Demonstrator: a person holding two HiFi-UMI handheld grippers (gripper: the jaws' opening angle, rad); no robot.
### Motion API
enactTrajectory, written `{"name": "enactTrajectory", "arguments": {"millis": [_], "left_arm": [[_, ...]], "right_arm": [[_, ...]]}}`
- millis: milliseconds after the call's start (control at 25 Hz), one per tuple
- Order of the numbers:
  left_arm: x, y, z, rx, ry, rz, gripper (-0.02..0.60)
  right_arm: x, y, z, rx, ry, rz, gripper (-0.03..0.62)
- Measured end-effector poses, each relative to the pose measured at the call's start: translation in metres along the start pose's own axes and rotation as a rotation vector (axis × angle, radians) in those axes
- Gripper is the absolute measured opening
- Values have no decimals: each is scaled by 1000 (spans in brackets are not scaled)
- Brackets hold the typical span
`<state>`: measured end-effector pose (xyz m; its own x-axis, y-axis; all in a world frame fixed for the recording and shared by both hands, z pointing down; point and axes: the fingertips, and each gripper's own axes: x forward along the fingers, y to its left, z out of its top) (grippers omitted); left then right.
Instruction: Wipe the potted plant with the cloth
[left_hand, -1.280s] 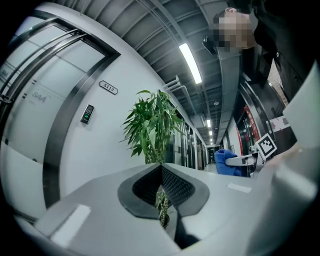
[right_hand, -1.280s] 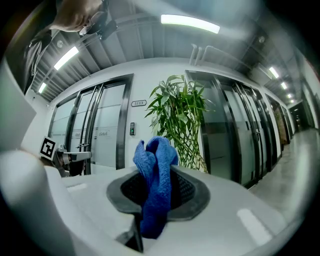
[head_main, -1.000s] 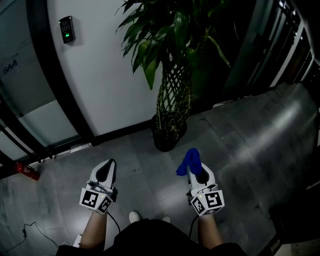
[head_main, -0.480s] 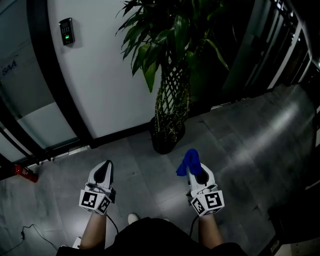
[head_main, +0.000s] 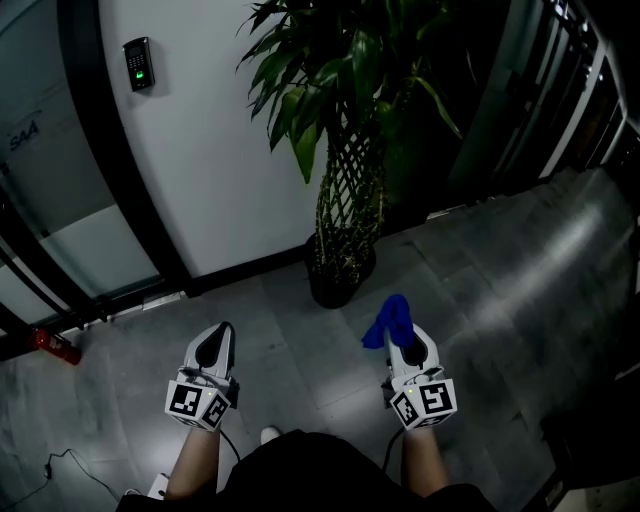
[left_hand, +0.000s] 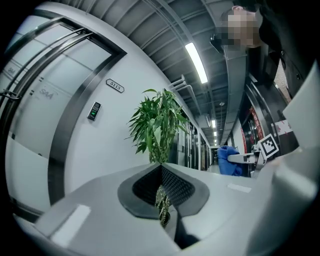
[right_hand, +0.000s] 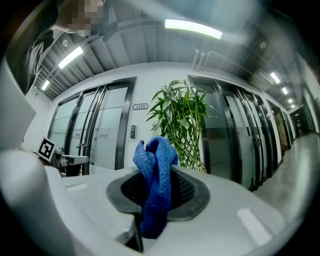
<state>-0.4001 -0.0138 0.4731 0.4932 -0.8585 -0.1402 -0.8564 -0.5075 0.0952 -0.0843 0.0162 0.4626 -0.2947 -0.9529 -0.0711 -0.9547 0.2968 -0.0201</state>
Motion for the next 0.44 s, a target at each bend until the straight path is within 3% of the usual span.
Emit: {"name": "enactTrajectory", "arguments": {"millis": [160, 440], "left_arm": [[-7, 10, -4, 10, -5, 20, 6], [-18, 28, 10, -49, -48, 124, 6]], "right_arm": [[-4, -3, -4, -19, 6, -8, 87], [-13, -16, -7, 3, 9, -32, 87]]}}
